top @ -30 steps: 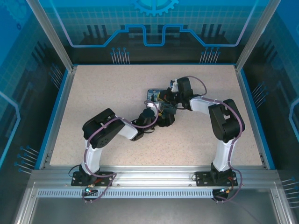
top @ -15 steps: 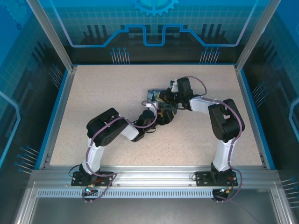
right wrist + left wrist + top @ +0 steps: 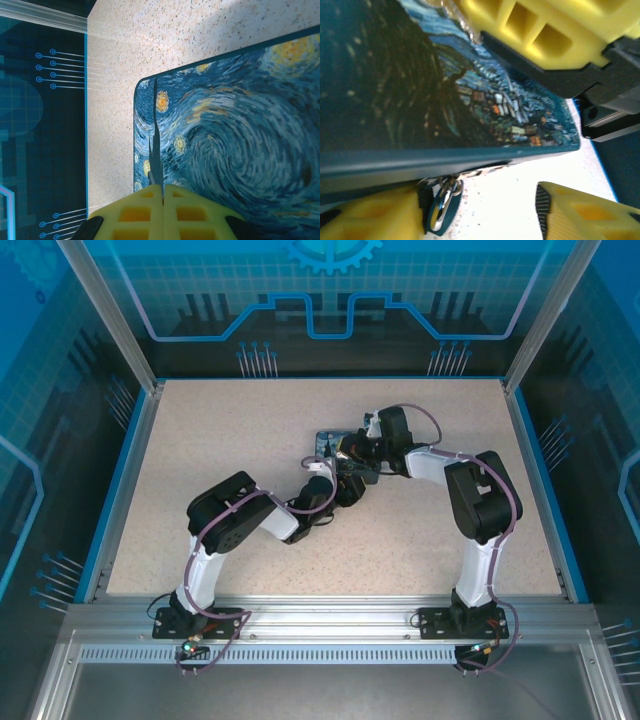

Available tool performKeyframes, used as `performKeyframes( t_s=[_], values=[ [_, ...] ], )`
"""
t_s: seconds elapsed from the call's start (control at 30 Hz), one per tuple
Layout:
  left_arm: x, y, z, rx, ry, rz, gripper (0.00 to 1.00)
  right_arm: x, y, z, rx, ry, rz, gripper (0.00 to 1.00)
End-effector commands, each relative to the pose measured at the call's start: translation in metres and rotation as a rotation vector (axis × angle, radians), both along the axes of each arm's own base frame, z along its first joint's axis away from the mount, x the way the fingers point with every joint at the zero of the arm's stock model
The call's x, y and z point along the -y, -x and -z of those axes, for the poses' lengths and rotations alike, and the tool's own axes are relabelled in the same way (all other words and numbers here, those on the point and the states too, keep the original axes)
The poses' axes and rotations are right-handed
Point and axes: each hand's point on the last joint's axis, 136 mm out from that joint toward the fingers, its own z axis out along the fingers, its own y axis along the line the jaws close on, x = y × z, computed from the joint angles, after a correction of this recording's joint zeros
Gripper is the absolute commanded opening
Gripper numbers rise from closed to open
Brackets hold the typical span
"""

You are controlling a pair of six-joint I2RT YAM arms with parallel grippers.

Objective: Unlock the padlock with the key

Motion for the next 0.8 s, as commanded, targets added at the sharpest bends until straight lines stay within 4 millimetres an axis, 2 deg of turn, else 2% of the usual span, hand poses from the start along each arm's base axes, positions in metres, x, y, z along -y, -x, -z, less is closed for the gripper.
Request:
performKeyframes(
  t_s=[0.0,0.23,0.3,0.77],
  values=[
    [-0.013,0.004,0.038,-0.076,-0.128,-0.044,0.51,-0.001,0.001,0.009,-0.02,-0.001,-0.011,0.0],
    [-0.018,0.005,0.047,-0.09,-0.22,-0.075,0.48,-0.002,0.001,0.01,-0.021,-0.001,-0.013,0.0],
    [-0.021,0.005,0.051,-0.097,-0.24,-0.085,0.44,-0.001,0.001,0.01,-0.022,0.0,-0.012,0.0],
    [-0.028,0.005,0.061,-0.112,-0.291,-0.109,0.33,0.0,0.002,0.014,-0.031,-0.001,-0.01,0.0]
  ],
)
